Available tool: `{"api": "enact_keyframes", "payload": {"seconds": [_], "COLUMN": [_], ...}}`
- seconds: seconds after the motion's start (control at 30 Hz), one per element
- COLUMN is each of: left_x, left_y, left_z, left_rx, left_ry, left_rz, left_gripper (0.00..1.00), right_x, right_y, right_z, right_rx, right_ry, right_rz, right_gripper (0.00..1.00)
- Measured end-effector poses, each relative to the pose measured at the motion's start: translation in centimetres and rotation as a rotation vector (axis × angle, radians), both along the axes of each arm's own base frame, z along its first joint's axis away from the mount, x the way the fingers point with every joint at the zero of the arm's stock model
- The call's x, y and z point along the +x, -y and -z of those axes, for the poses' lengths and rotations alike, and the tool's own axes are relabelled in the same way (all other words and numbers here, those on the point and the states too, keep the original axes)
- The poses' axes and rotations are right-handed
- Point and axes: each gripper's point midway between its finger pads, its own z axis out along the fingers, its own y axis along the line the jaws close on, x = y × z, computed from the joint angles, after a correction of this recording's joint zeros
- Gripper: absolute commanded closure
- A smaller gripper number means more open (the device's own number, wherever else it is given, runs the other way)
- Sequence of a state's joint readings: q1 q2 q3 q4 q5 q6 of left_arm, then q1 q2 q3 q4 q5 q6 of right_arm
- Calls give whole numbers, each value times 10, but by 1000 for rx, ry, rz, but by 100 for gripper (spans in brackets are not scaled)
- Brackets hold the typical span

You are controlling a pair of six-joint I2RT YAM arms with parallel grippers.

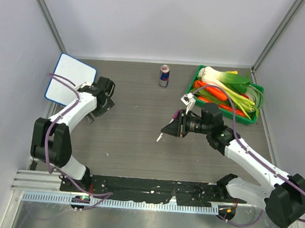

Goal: Write a sentence on the whiteboard
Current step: Move the whiteboard to the center of the board.

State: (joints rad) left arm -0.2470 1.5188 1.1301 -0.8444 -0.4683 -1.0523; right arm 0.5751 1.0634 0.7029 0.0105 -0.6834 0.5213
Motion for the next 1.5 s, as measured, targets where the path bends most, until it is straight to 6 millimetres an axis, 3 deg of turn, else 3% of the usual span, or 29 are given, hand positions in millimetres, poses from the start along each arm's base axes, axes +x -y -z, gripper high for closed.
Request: {"api": "enact_keyframes", "payload": {"seconds": [0.33, 0.63, 0.87, 1.1, 1.5], "left_x": [26, 54, 55, 54, 58], "left_y": [-27, -51, -66, -77, -89], "left_z": [12, 29, 52, 61, 74], "left_rx": [107, 224, 245, 259, 269], "left_ry": [-16, -94, -174, -214, -252], "left_rz": [-169, -219, -235, -233, -237], "left_gripper": [12, 20, 26, 34, 67], "right_x": [1, -1, -2, -2, -3], "right_y": [0, 2, 2, 2, 0], "right_z": [8, 20, 22, 23, 23], "right_rx": [-24, -41, -43, -45, -34], "right_ry": [-1, -22, -27, -22, -26], "right_rz": [-6, -8, -11, -13, -25], "right_gripper": [99, 99, 99, 99, 99]}}
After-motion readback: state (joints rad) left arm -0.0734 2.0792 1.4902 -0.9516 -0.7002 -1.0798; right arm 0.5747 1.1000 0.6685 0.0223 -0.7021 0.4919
